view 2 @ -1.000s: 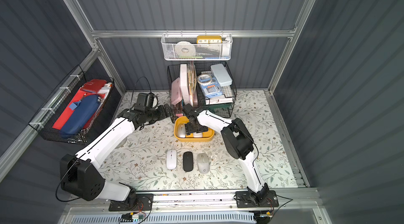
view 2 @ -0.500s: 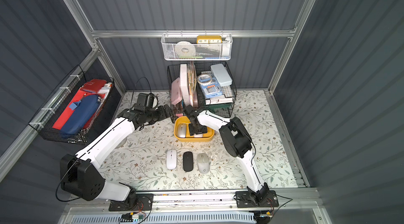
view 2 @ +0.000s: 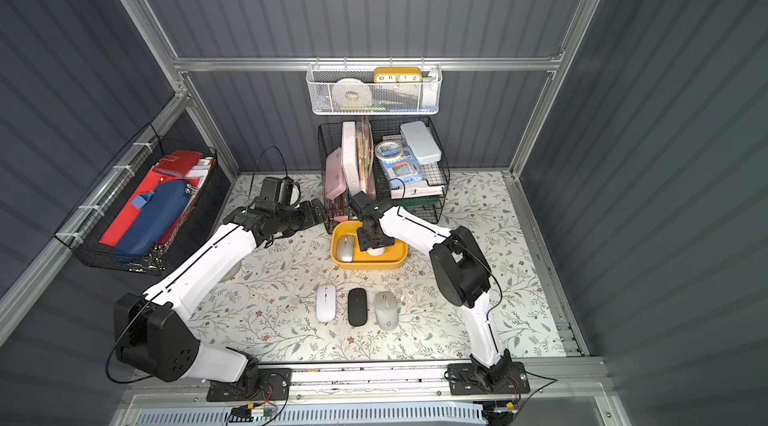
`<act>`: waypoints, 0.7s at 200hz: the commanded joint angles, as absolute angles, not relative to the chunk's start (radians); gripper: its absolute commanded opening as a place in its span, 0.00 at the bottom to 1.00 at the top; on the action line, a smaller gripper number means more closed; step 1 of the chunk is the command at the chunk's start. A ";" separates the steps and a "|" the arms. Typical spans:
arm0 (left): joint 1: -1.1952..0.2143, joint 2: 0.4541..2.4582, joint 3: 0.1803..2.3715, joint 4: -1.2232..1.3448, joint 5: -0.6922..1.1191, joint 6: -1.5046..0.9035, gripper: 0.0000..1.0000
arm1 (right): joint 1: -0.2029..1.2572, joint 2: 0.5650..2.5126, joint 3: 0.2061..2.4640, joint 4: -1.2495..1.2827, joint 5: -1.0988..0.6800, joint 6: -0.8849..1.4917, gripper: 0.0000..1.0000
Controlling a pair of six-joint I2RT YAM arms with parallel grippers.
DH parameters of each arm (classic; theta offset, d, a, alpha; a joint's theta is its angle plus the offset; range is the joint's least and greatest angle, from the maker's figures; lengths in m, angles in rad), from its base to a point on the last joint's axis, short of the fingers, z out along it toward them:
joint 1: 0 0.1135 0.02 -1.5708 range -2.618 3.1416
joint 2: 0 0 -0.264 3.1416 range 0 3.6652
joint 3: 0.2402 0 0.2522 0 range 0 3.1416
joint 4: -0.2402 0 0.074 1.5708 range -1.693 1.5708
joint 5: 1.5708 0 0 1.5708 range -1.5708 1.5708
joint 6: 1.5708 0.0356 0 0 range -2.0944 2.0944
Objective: Take out the mouse from the storage box
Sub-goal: Pick up the mouse from the storage box, then place the mouse at the center of the board.
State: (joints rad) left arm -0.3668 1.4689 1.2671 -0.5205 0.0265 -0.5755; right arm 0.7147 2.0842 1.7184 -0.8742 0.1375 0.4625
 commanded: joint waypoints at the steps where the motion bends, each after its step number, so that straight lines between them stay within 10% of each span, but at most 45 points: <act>1: -0.369 1.458 1.276 -0.526 0.034 -0.554 0.89 | 0.722 2.033 1.732 -0.884 0.183 0.461 0.17; 140: -0.370 1.456 1.250 -0.474 0.075 -0.526 0.89 | 0.810 1.358 1.020 -1.099 0.074 0.793 0.19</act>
